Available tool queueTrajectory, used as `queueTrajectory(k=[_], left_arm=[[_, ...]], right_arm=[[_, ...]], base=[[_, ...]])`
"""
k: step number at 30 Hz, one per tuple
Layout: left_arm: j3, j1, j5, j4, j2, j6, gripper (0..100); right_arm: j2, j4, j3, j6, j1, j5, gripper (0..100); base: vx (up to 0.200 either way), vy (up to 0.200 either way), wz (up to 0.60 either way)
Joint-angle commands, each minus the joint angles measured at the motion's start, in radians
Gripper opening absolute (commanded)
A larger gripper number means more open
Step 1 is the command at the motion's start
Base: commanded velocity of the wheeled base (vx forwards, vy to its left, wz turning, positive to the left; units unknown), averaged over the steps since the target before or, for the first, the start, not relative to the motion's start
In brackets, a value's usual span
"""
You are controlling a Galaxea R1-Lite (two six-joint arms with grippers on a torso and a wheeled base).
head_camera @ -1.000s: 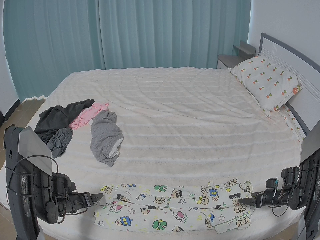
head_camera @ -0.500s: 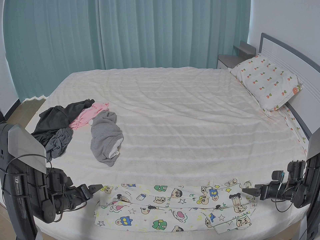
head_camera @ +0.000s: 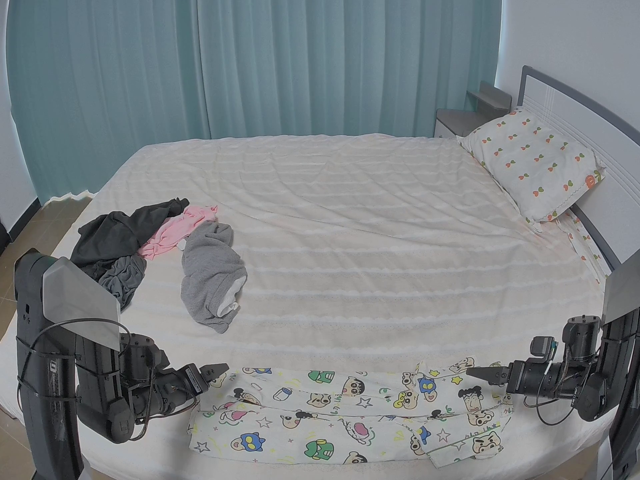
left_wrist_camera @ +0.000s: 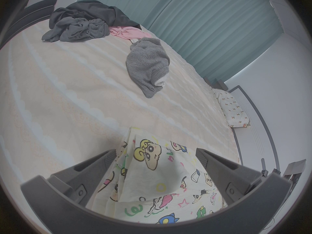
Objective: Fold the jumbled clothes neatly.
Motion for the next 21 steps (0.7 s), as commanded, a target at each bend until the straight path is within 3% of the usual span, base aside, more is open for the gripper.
queueTrajectory(k=[1, 10, 11, 21], left_arm=[[-0.011, -0.006, -0.001, -0.018, 0.015, 0.0, 100], [-0.021, -0.021, 0.001, -0.018, 0.017, -0.002, 100], [-0.02, -0.023, 0.001, -0.018, 0.018, -0.002, 0], [-0.008, -0.026, 0.002, -0.018, 0.014, -0.002, 0]], right_arm=[[0.009, -0.011, 0.004, 0.019, 0.011, 0.041, 100], [0.013, -0.011, 0.007, 0.022, 0.005, 0.057, 100], [0.012, -0.011, 0.006, 0.022, 0.005, 0.057, 100], [0.006, -0.013, 0.018, 0.022, -0.006, 0.057, 100]], base=[[0.0, 0.0, 0.0], [0.0, 0.0, 0.0], [0.0, 0.0, 0.0], [0.0, 0.0, 0.0]])
